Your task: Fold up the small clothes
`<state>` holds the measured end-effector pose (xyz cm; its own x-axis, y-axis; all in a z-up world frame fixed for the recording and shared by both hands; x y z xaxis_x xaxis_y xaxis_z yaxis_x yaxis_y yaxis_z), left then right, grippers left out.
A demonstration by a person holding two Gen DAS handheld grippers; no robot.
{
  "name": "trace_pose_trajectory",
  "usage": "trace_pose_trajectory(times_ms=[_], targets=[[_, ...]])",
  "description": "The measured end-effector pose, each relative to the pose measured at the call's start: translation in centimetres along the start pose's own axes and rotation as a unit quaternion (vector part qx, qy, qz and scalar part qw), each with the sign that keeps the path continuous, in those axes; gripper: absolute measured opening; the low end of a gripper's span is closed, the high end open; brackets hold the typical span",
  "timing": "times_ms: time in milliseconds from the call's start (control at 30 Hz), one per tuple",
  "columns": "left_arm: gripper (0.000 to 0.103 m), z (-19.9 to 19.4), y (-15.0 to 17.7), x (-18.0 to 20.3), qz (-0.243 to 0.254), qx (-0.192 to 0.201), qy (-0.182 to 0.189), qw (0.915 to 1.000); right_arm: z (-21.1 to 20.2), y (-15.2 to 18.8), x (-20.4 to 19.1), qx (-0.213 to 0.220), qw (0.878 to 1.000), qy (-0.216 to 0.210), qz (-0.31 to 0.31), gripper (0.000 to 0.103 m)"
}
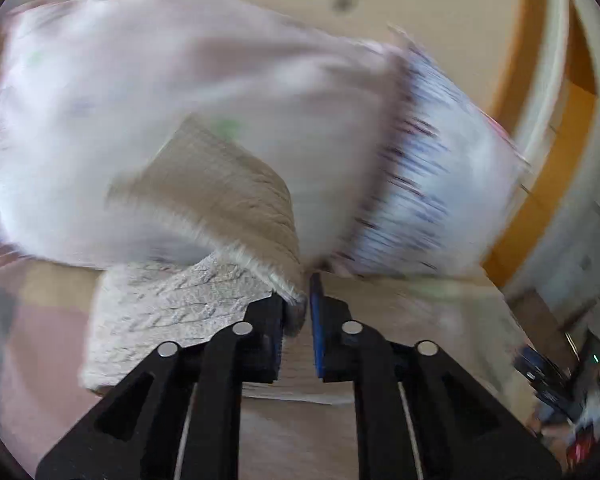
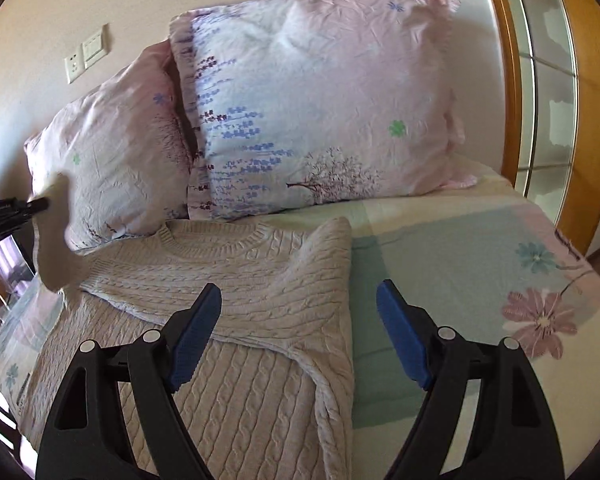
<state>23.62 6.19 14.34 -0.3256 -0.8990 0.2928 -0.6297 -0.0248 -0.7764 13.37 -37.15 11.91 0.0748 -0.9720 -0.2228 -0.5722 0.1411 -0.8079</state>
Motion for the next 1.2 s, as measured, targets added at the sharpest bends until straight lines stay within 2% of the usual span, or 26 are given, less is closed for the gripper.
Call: trace_pose_trajectory(times_ms=[33, 100, 167, 200, 267, 300, 333, 400, 433, 567, 633, 667, 733, 800, 833, 900, 933, 1000, 1033, 1100, 1200], targets=[[0.041, 2.3, 1.0, 4.0, 0.039, -0.032, 0.038, 0.9980, 0.3, 0.2, 0.2, -0.008, 1.000, -0.004, 0.007, 0.081], [0.045, 5.0, 3.5, 8.5, 0.095, -0.079, 0.051, 0.9910, 0.6, 0.9, 0.7, -0.028, 0.999, -0.002, 0.018, 0.081], [0.045, 5.0, 5.7, 9.2, 0.123, -0.098, 0.040, 0.9868, -0.4, 2.2, 1.9, -0.049, 0.998, -0.007, 0.037, 0.081], [0.046, 4.0, 6.6, 8.3, 0.120, -0.096, 0.032, 0.9876, -1.3, 3.0, 2.6, -0.055, 0.997, -0.007, 0.044, 0.081], [0.053, 1.0, 8.1, 5.1, 0.087, -0.089, 0.011, 0.9922, -2.7, 4.4, 3.9, -0.069, 0.996, -0.011, 0.061, 0.080], [0.057, -0.7, 9.1, 2.9, 0.062, -0.087, -0.008, 0.9942, -3.3, 5.2, 4.6, -0.080, 0.994, -0.019, 0.074, 0.076], [0.057, -2.1, 10.3, 0.9, 0.042, -0.091, -0.028, 0.9946, -3.7, 6.3, 5.3, -0.098, 0.990, -0.033, 0.095, 0.066], [0.057, -4.6, 12.8, -2.7, 0.007, -0.106, -0.066, 0.9921, -4.1, 8.3, 6.2, -0.133, 0.980, -0.066, 0.130, 0.054], [0.057, -5.3, 13.9, -3.6, -0.008, -0.115, -0.073, 0.9907, -4.3, 9.5, 6.4, -0.151, 0.973, -0.091, 0.152, 0.048], [0.052, -8.1, 19.2, -7.0, -0.089, -0.151, -0.053, 0.9832, -5.8, 12.7, 5.5, -0.174, 0.952, -0.161, 0.193, 0.037], [0.050, -9.7, 21.0, -6.6, -0.090, -0.139, -0.037, 0.9855, -6.4, 14.0, 4.6, -0.190, 0.939, -0.200, 0.206, 0.025], [0.046, -10.0, 21.6, -6.2, -0.092, -0.140, -0.024, 0.9856, -6.6, 14.7, 4.1, -0.199, 0.932, -0.217, 0.211, 0.022], [0.043, -10.9, 22.9, -5.1, -0.102, -0.141, 0.014, 0.9847, -7.0, 16.1, 3.3, -0.215, 0.918, -0.251, 0.218, 0.009], [0.038, -11.2, 23.5, -4.0, -0.092, -0.144, 0.023, 0.9850, -7.2, 17.0, 2.7, -0.216, 0.908, -0.277, 0.227, 0.009], [0.035, -11.2, 23.7, -3.5, -0.089, -0.145, 0.029, 0.9849, -7.3, 16.8, 2.6, -0.206, 0.905, -0.289, 0.233, 0.008], [0.017, -10.7, 23.6, -3.2, -0.095, -0.147, 0.047, 0.9835, -7.4, 16.0, 2.5, -0.184, 0.897, -0.318, 0.247, 0.008], [0.014, -10.2, 23.3, -3.2, -0.098, -0.147, 0.055, 0.9828, -7.4, 14.9, 2.4, -0.164, 0.891, -0.340, 0.254, 0.008], [0.010, -10.1, 22.3, -3.4, -0.102, -0.141, 0.065, 0.9825, -7.4, 13.2, 2.4, -0.134, 0.888, -0.360, 0.253, 0.008], [0.009, -9.9, 20.6, -3.8, -0.107, -0.129, 0.073, 0.9832, -7.3, 11.3, 2.2, -0.109, 0.887, -0.372, 0.251, 0.008], [0.009, -9.6, 17.1, -4.4, -0.100, -0.094, 0.066, 0.9883, -6.7, 8.2, 2.2, -0.072, 0.885, -0.385, 0.251, 0.008], [0.009, -8.0, 10.0, -5.6, -0.070, -0.038, 0.018, 0.9967, -3.9, 2.9, 2.7, -0.023, 0.879, -0.391, 0.271, 0.008]])
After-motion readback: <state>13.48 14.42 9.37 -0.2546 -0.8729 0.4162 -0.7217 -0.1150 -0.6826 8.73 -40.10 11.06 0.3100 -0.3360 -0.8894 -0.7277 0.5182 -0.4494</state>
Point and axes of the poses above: each gripper's, at about its wrist camera, not at the fingertips, and z roughly the way its jaws point, x to its right, y to its underside, the point moved 1 cm from there along z, roughly the way its jaws point, and after that the axes turned 2 degrees about -x, right-handed, at the moved point
